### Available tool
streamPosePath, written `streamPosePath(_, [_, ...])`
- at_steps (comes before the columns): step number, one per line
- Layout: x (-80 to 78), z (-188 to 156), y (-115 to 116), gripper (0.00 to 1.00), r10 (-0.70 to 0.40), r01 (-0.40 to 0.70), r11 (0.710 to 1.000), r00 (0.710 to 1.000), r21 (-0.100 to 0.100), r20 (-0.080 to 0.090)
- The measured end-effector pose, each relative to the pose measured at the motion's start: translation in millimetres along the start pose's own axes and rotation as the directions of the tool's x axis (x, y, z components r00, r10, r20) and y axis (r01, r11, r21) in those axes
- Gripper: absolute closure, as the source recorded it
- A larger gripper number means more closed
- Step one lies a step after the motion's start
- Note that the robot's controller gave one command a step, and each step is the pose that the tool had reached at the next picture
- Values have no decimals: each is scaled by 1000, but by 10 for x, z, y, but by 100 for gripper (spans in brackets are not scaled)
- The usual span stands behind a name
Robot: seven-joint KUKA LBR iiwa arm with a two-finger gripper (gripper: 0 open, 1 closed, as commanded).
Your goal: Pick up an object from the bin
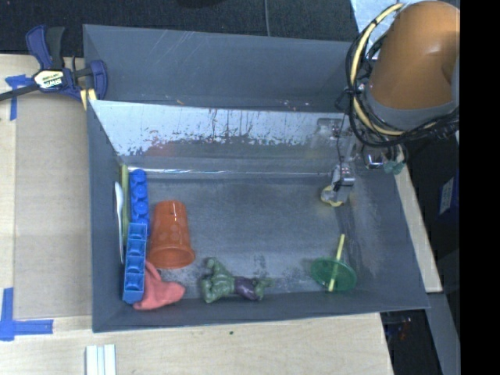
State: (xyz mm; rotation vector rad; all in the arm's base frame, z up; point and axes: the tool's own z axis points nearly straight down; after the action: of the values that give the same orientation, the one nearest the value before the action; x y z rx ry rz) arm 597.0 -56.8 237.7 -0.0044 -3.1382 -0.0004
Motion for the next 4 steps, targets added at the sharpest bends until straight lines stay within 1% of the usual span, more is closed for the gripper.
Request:
streamPosePath(1, [-15,-41,2,0,-2,2,1000,1000,1,8])
streamPosePath(2, [160,449,-106,0,-147,147,989,989,2,10])
streamPosePath(3, [886,794,-835,0,-346,346,938,938,6,7])
streamPosePath(4, [919,874,-890,0,-638,638,770,770,8,11])
